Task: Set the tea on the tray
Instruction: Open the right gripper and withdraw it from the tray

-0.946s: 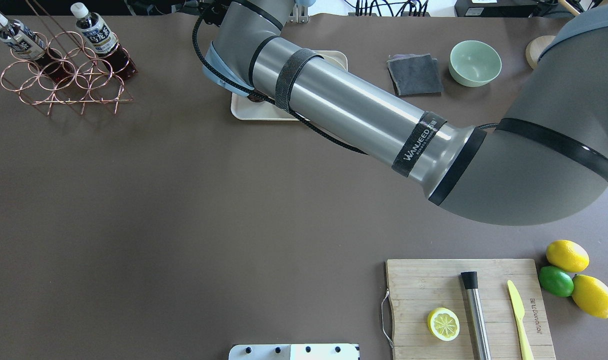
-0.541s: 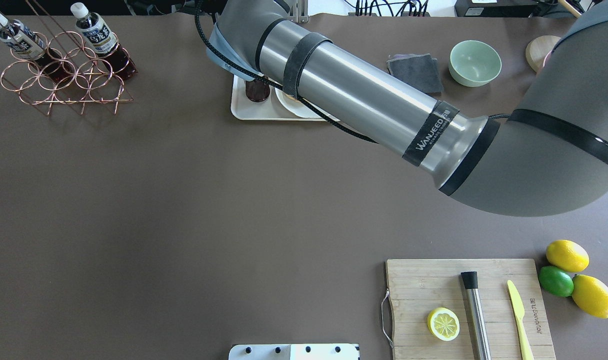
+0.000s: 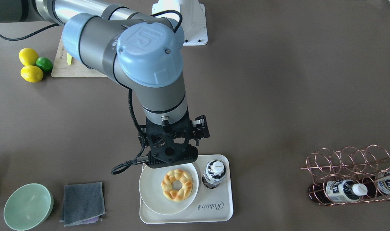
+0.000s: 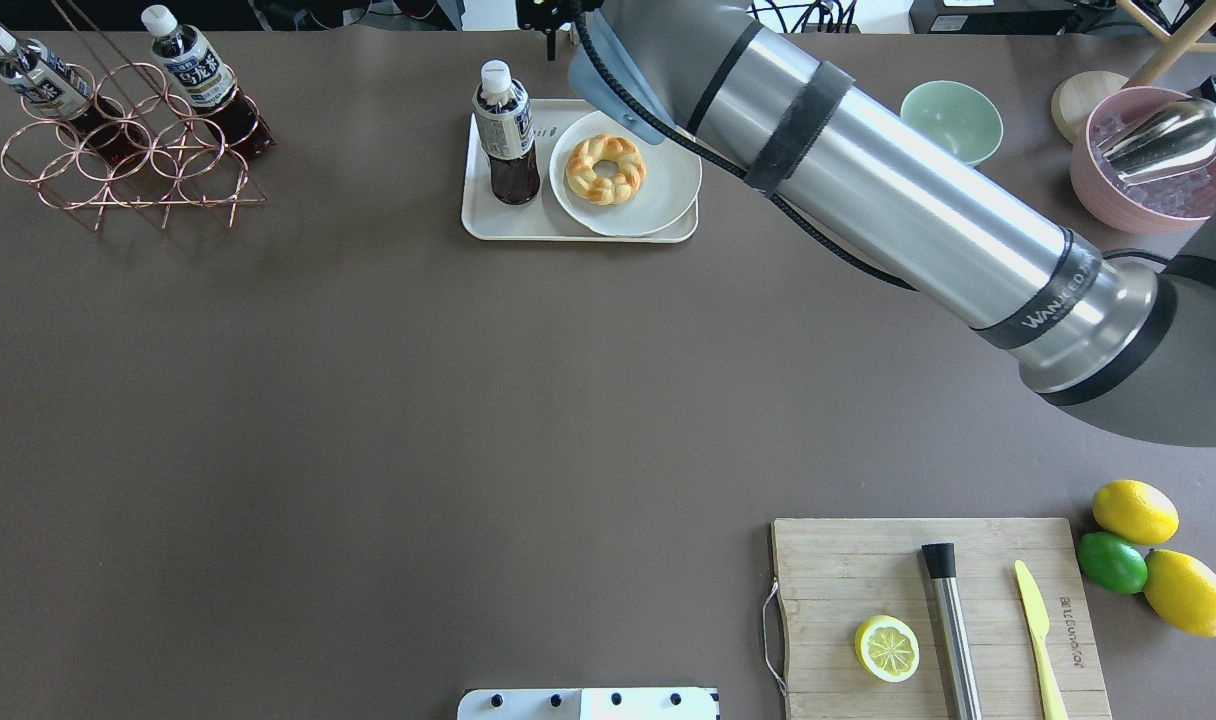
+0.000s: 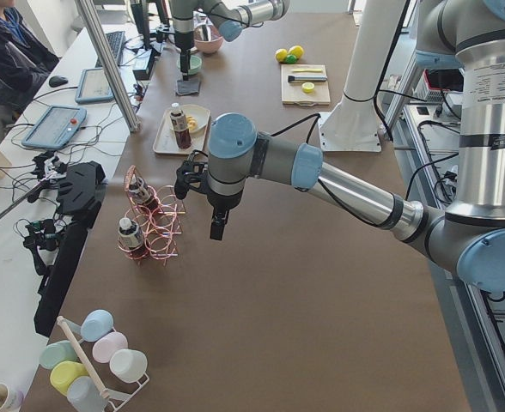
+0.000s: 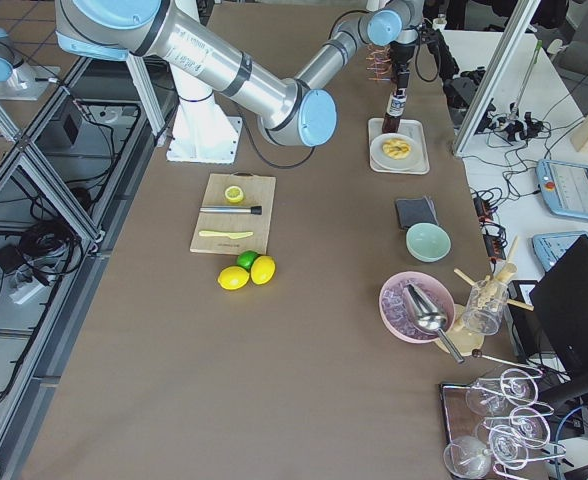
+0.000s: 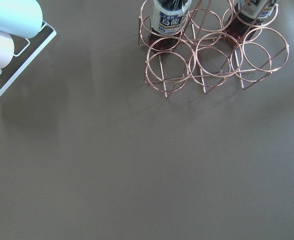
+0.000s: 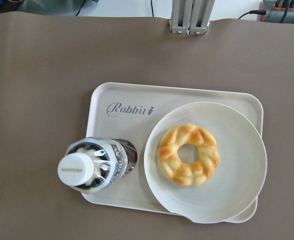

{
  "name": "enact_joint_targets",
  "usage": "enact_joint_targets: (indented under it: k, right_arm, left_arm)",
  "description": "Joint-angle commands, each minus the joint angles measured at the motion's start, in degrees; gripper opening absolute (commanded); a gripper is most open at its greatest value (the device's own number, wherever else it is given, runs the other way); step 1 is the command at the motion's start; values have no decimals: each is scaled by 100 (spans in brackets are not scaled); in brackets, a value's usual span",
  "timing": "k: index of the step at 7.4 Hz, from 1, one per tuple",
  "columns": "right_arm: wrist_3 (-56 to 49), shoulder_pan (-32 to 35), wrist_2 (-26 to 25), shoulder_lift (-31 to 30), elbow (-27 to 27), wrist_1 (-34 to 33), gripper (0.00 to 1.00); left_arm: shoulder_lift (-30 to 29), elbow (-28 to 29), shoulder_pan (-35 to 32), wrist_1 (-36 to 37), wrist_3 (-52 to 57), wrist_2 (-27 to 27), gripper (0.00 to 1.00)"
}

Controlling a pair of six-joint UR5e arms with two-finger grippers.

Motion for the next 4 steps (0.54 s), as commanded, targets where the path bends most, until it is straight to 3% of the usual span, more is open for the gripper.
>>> enact_joint_targets:
  k: [1, 4]
  right_arm:
    - [-897, 552, 377, -1305, 1223, -307, 100]
    - [-2968, 1711, 1037, -3105, 1892, -334, 100]
  left_arm:
    - [48, 62, -5, 2, 185, 77, 97]
    - [21, 229, 22, 90, 186, 209, 97]
